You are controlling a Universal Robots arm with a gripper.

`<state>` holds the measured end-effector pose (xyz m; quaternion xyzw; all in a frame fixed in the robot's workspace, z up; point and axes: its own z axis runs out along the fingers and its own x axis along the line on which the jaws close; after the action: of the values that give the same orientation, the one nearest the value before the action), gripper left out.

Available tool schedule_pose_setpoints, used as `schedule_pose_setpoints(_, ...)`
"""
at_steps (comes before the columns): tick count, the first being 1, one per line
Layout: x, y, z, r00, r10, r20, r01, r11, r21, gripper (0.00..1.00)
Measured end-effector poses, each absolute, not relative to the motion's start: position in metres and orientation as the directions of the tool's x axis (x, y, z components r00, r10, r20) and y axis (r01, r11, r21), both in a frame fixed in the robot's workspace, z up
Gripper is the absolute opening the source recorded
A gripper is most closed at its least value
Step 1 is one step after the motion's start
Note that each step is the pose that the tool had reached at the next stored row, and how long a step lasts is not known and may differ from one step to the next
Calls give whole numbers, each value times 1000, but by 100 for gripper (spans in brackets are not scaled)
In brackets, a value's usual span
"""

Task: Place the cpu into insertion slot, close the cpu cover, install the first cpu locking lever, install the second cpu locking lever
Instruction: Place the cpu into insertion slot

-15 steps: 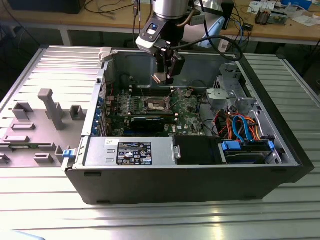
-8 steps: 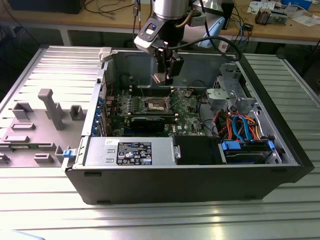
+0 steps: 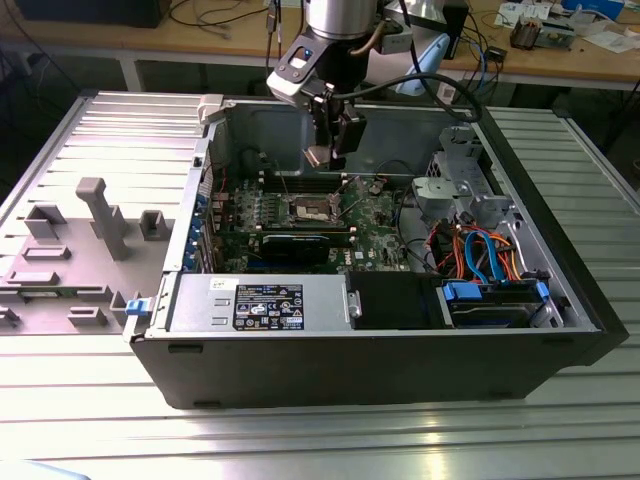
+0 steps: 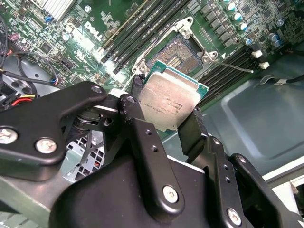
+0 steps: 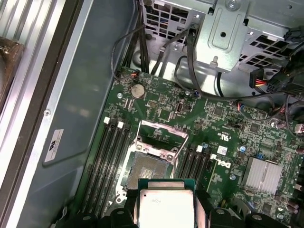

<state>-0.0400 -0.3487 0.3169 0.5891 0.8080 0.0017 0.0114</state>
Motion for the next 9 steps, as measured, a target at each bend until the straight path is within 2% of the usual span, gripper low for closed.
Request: schedule_pose_setpoints(9, -40, -349, 316, -275, 961, -16, 961, 275, 16, 55)
